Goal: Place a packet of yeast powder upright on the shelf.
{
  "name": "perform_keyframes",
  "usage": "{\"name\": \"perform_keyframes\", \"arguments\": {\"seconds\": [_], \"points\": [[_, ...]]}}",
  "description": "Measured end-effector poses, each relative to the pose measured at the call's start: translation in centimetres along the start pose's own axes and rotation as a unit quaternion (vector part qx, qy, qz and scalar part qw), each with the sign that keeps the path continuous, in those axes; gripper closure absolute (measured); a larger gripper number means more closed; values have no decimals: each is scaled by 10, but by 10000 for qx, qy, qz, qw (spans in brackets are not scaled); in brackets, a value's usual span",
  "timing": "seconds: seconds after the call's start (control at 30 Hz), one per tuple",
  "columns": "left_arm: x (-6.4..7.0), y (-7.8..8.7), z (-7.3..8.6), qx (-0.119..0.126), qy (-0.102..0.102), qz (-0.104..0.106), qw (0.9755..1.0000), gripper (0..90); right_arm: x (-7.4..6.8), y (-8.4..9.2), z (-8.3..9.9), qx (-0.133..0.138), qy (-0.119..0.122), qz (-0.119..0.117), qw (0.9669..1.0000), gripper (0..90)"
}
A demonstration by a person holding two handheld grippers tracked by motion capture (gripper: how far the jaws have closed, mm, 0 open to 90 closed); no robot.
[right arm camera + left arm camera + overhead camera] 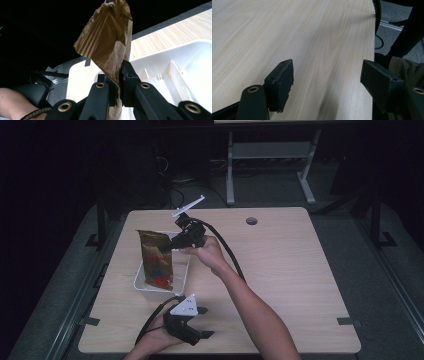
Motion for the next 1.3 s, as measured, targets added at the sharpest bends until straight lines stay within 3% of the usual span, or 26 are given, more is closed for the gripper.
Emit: {"name": "perform_keyframes", "arguments": {"seconds": [1.3], "points": [[-1, 2, 0, 18, 22, -2, 10000, 262, 11, -27, 17, -212, -90, -56, 9997, 851]]}}
Point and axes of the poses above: each handheld gripper's, and its own axes: y roughly backward along the jaws, z roughly out of its underside, x roughly to its right, the point moved 4 cm from there along -y, roughly forward along the jaws, and after that the axes turned 10 degrees about -x, right-handed, at the moved point
